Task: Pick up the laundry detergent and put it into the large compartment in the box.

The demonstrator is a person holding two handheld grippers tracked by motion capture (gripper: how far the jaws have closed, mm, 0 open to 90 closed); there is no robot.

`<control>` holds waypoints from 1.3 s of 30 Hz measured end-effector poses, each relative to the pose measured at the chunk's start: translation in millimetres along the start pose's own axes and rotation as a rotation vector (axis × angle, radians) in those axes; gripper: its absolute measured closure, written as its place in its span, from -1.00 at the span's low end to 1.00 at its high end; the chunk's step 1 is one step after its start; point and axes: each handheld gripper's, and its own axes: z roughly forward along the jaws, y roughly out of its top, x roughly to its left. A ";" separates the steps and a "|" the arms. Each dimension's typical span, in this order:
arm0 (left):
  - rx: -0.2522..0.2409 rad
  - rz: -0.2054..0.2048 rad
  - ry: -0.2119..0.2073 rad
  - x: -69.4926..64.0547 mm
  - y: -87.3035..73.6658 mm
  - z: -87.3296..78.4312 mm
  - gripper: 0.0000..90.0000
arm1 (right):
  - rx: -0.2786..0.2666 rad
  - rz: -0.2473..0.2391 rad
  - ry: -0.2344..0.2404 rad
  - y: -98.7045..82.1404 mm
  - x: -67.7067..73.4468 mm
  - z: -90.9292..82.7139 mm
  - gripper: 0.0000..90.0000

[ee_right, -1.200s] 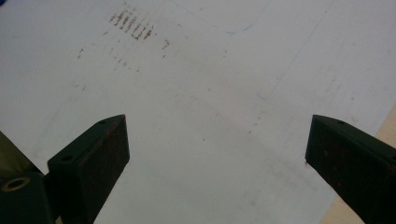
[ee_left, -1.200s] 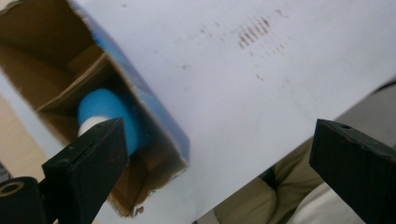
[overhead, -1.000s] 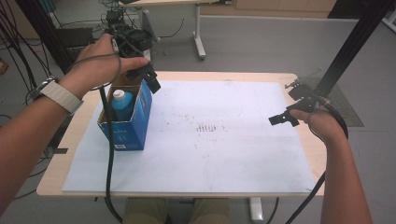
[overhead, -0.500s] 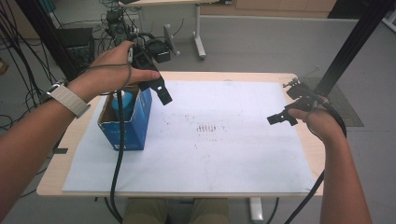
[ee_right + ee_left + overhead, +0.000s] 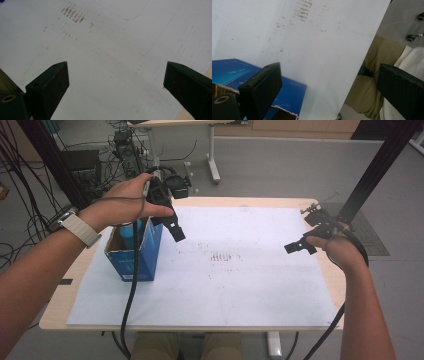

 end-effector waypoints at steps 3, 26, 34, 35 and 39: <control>-0.003 0.027 0.000 -1.7 -0.2 3.5 -0.84 | 0.001 0.002 0.002 0.1 0.7 0.9 -0.86; 0.030 0.137 -0.024 -10.0 6.0 33.4 -0.82 | -0.001 0.001 0.008 -2.0 0.2 4.0 -0.86; 0.029 0.143 -0.022 -12.1 7.3 40.3 -0.82 | -0.002 0.001 0.008 -2.4 0.3 4.7 -0.86; 0.029 0.145 -0.024 -11.8 7.4 40.4 -0.82 | -0.003 0.001 0.008 -2.4 0.4 4.6 -0.86; 0.020 0.151 -0.033 -11.2 6.6 41.0 -0.83 | -0.005 -0.001 0.010 -2.6 0.0 4.3 -0.86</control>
